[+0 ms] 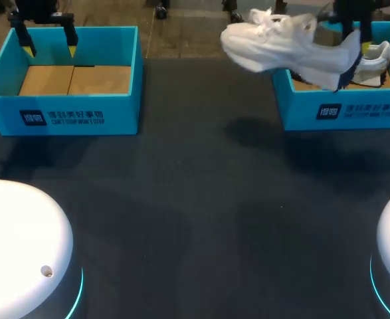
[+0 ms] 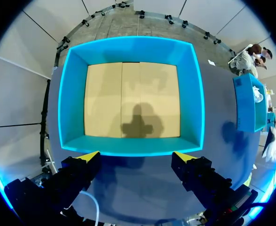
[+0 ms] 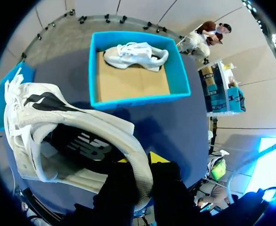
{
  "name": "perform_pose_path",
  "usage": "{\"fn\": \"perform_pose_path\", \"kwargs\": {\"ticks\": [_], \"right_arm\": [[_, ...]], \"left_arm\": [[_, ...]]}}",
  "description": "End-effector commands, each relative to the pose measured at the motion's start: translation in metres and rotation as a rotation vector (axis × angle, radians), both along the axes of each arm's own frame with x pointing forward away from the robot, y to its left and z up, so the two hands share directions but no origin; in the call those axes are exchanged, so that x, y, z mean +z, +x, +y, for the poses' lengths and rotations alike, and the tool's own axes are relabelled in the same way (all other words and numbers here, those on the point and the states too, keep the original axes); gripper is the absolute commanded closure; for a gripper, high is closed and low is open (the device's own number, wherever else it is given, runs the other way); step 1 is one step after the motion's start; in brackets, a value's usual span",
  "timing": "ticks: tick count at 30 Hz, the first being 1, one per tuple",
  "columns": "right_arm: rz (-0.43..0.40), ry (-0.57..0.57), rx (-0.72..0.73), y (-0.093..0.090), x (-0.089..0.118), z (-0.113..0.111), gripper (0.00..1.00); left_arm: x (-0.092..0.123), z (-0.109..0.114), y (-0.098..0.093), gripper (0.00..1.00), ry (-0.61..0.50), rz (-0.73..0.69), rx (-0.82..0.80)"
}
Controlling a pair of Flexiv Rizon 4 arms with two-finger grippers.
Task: Take the shoe out of the shoebox, open the shoe tongue, remove and reinsert the insole, then place the shoe into the shoebox
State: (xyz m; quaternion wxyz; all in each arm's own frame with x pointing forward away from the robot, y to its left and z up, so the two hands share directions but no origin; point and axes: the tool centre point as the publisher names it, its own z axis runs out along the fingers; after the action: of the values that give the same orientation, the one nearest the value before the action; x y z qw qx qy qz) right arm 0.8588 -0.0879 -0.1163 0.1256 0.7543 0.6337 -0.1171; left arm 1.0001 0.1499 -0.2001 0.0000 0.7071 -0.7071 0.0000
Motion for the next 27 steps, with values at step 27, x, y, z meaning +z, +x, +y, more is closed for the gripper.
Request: {"fn": "perform_pose_path", "kwargs": {"ticks": [27], "right_arm": [[-0.019, -0.012, 0.076, -0.172, -0.063, 0.152, 1.0]], "left_arm": [[0.0, 0.0, 0.0, 0.0, 0.0, 0.0, 0.0]]}}
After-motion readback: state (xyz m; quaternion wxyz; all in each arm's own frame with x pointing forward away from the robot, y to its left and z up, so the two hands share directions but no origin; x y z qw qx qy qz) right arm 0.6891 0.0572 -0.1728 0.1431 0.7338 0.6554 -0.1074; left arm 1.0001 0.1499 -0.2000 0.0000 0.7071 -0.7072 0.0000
